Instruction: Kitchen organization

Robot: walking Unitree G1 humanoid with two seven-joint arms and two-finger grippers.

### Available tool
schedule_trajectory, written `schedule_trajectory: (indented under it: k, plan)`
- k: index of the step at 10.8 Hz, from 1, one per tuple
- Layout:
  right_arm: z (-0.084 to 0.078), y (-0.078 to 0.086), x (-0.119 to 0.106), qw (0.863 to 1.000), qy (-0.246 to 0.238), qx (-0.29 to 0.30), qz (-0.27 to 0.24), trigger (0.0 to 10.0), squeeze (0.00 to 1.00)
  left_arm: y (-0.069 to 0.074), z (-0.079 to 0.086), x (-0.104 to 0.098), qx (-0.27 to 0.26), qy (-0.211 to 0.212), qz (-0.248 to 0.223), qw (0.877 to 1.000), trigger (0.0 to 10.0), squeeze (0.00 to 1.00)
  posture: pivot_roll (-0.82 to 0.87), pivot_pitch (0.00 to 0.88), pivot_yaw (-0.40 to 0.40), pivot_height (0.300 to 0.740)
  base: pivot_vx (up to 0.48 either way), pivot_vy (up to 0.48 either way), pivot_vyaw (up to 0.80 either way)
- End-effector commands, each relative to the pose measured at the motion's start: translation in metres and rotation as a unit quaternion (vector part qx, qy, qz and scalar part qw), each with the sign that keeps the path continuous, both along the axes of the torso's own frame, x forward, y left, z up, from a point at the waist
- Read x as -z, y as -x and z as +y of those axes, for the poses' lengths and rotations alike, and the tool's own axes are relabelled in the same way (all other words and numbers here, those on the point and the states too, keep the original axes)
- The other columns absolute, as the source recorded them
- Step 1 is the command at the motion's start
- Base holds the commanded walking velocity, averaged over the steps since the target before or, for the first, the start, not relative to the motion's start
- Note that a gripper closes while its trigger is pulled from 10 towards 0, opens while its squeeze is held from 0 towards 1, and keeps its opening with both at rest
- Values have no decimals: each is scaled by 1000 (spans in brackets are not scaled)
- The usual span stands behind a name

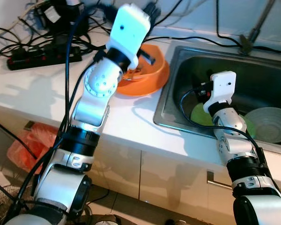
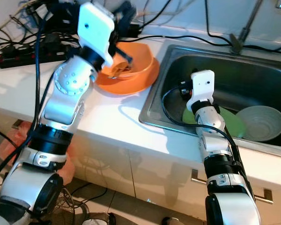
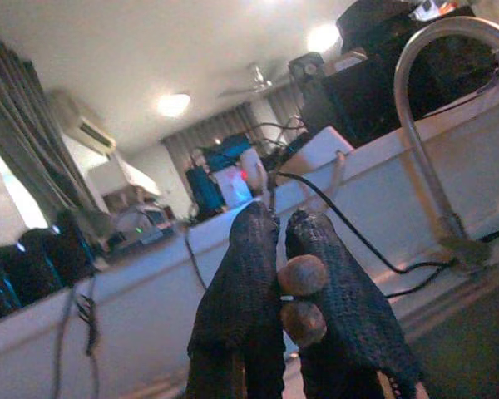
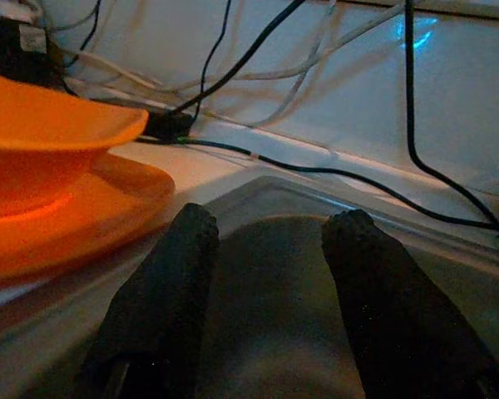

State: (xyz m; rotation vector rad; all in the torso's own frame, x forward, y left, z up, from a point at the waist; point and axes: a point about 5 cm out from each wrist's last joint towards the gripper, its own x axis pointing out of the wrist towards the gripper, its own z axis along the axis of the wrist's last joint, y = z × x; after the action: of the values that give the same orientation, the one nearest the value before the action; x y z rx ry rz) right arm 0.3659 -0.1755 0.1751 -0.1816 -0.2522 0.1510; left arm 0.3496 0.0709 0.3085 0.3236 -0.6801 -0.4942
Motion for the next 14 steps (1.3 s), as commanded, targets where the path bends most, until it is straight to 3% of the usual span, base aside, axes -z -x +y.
schedule_trajectory:
  k: [1, 3, 4, 5, 8, 12, 14]
  plan:
    - [-6, 0, -14, 998, 31, 26, -37, 10000, 0, 5, -2, 2, 37, 37, 28, 998, 10000, 0, 68, 51, 28, 740, 0, 0, 0]
    - [-13, 0, -28, 996, 38, 50, -69, 10000, 0, 11, -7, 5, 88, 50, 62, 993, 10000, 0, 66, 47, 29, 740, 0, 0, 0]
    - [-8, 2, -38, 989, 97, 46, -104, 10000, 0, 15, -10, 9, 128, 63, 92, 985, 10000, 0, 60, 40, 31, 740, 0, 0, 0]
    - [-2, 1, -34, 981, 158, 40, -103, 10000, 0, 19, -11, 14, 147, 67, 108, 981, 10000, 0, 52, 29, 35, 740, 0, 0, 0]
    - [13, 0, -27, 958, 262, 22, -111, 10000, 0, 25, -15, 17, 176, 58, 128, 974, 10000, 0, 64, 25, 32, 740, 0, 0, 0]
    - [21, 0, -24, 957, 265, 17, -115, 10000, 0, 27, -13, 19, 181, 57, 142, 972, 10000, 0, 66, 42, 31, 740, 0, 0, 0]
    - [19, -2, -26, 957, 263, 31, -116, 10000, 0, 27, -15, 25, 175, 26, 153, 972, 10000, 0, 68, 52, 32, 740, 0, 0, 0]
